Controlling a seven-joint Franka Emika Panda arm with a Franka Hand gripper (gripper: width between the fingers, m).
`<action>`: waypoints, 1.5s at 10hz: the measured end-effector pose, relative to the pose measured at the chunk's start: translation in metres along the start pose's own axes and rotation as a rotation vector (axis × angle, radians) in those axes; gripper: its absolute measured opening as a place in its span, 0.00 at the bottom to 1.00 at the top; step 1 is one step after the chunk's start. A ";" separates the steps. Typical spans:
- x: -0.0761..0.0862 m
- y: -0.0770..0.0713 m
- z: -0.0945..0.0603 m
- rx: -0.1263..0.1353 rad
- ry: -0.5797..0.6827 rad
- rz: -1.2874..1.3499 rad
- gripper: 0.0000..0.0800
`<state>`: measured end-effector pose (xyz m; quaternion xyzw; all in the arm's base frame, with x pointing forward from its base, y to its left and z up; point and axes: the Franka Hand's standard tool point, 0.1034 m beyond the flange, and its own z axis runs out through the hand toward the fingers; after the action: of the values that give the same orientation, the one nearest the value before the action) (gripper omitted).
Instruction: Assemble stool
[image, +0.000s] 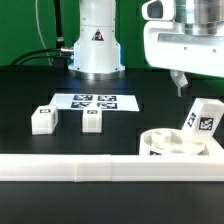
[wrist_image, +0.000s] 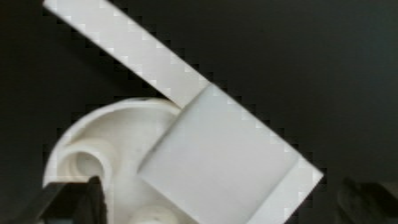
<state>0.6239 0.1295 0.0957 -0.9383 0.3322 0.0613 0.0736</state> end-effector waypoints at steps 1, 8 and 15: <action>0.001 0.000 -0.001 -0.001 -0.002 -0.117 0.81; 0.001 -0.003 -0.003 0.000 0.008 -0.692 0.81; -0.005 -0.008 -0.001 -0.111 0.018 -1.392 0.81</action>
Offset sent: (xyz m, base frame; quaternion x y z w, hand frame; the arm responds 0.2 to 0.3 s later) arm 0.0023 0.0156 0.0163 0.0112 0.0349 -0.2651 0.9635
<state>0.6250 0.1386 0.0986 -0.9359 -0.3492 0.0091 0.0452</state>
